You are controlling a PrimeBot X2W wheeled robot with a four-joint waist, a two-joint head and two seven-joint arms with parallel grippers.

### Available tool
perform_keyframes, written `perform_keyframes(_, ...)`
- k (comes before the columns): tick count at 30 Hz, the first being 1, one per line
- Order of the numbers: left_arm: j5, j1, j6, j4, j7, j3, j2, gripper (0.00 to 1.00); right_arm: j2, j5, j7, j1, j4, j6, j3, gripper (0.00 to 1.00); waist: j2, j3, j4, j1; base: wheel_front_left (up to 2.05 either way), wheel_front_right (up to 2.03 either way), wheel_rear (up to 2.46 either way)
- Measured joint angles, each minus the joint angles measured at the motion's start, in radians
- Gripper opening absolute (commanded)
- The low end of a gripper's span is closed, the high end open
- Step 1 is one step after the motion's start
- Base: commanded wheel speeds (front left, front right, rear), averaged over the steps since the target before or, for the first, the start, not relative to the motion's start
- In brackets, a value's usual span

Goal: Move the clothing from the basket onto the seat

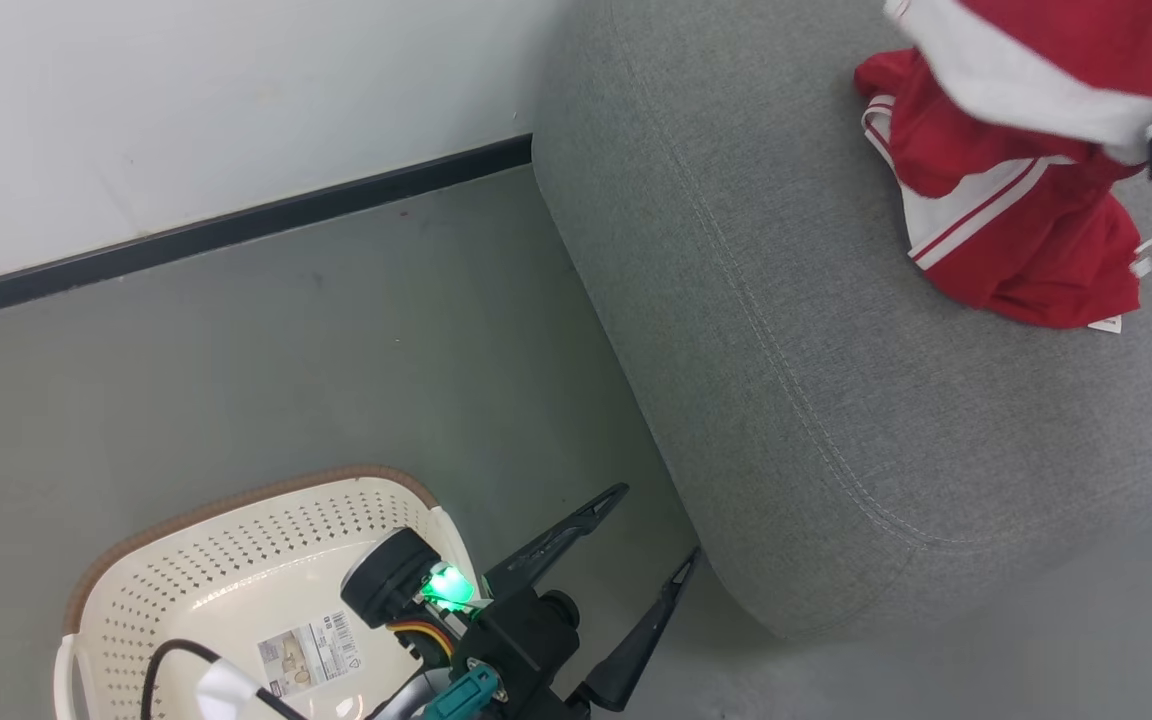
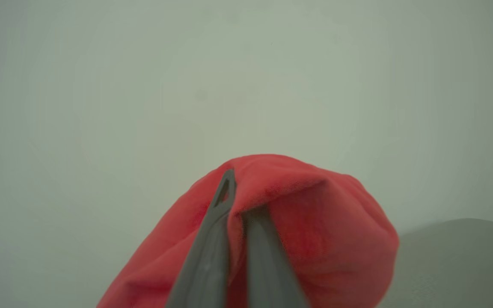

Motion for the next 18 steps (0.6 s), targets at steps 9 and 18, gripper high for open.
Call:
perform_keyframes(9,0.002,-0.028,-0.008,-0.016,0.004,-0.026,-0.01,1.0,-0.089,0.011,-0.005,-0.101,0.133,-0.014,-0.081,0.0,0.0,0.036,0.033,0.0,0.0,0.0,0.0)
perform_keyframes(18,0.015,-0.06,-0.009,-0.039,0.007,-0.036,-0.005,1.0,-0.12,0.029,-0.005,-0.122,0.287,-0.013,-0.119,0.0,0.0,0.099,0.073,0.0,0.0,0.0,0.0)
